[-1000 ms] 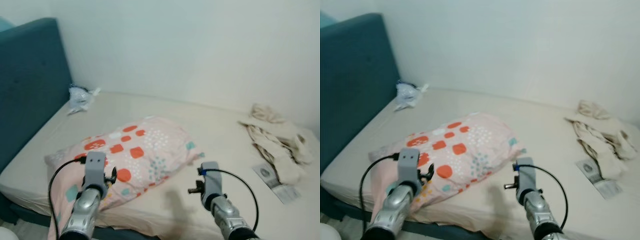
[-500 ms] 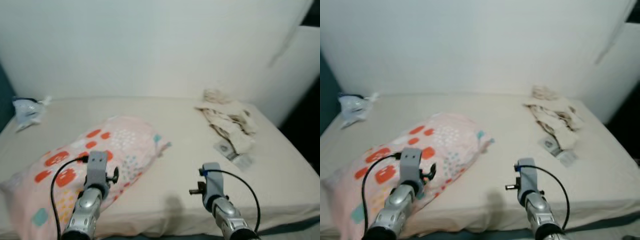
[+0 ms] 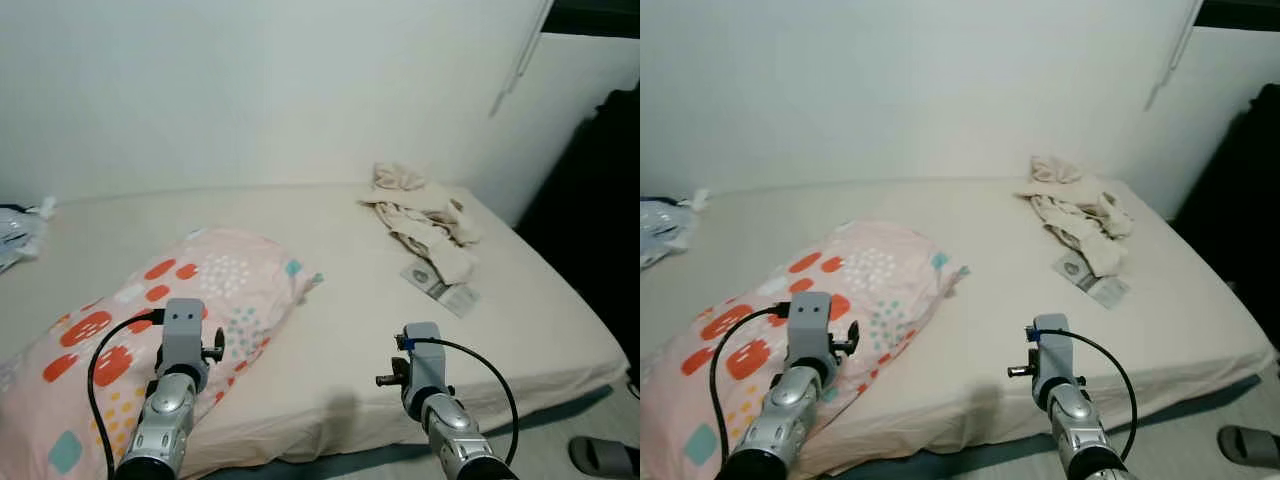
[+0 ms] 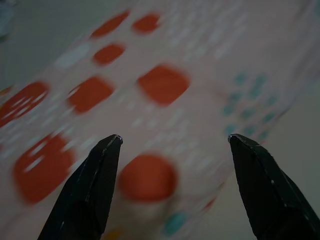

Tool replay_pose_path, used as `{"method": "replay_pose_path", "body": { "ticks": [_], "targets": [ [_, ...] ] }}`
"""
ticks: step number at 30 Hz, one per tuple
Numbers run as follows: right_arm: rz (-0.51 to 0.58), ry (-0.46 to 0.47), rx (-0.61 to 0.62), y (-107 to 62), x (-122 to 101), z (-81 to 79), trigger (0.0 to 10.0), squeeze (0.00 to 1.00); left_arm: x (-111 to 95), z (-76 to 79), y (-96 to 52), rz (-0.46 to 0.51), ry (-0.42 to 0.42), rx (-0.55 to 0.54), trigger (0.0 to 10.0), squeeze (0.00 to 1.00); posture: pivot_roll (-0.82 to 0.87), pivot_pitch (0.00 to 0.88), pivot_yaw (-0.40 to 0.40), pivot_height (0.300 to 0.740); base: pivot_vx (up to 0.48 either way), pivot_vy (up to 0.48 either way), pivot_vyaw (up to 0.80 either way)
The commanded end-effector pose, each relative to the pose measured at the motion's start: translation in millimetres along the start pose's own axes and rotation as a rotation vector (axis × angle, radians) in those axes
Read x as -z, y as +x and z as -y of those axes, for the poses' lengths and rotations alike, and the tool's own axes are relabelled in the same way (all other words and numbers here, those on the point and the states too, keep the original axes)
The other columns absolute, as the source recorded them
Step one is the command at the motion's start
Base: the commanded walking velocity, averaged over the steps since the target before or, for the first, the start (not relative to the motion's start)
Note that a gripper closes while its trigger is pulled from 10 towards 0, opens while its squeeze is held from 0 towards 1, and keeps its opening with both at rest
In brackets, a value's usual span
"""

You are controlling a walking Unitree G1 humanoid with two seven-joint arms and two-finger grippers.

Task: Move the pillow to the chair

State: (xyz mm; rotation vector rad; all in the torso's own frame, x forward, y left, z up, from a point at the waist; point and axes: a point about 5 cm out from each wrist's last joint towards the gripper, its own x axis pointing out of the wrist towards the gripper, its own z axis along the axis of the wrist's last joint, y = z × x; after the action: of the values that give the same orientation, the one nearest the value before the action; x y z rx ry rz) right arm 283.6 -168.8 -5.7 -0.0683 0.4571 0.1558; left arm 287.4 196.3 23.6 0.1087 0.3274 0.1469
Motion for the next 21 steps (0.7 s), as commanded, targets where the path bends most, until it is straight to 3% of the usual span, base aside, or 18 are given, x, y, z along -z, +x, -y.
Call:
{"method": "replay_pose_path", "body": {
  "ticks": [1, 4, 11, 21],
  "targets": [
    [0.033, -0.058, -0.040, 0.9, -5, -5.7, 10.0, 0.00, 14, -2.6, -3.6, -0.061, 0.034, -0.012, 10.0, 0.00, -0.02, 0.029, -0.066, 0.740, 0.000, 0.000, 0.00],
    [0.001, -0.206, -0.127, -1.9, 5, -18.7, 10.0, 0.00, 30, 2.3, -9.6, -0.126, 0.013, 0.075, 10.0, 0.00, -0.02, 0.030, -0.067, 0.740, 0.000, 0.000, 0.00],
    [-0.018, -0.117, -0.081, -4.3, 12, -13.7, 10.0, 0.00, 28, 13.7, -14.4, -0.089, -0.021, 0.125, 10.0, 0.00, -0.01, 0.033, -0.073, 0.740, 0.000, 0.000, 0.00],
    [-0.009, -0.121, -0.067, -4.9, 11, -10.6, 10.0, 0.00, 22, 17.8, -10.2, -0.071, -0.011, 0.152, 10.0, 0.00, -0.02, 0.026, -0.064, 0.740, 0.000, 0.311, 0.00]
  ]
}}
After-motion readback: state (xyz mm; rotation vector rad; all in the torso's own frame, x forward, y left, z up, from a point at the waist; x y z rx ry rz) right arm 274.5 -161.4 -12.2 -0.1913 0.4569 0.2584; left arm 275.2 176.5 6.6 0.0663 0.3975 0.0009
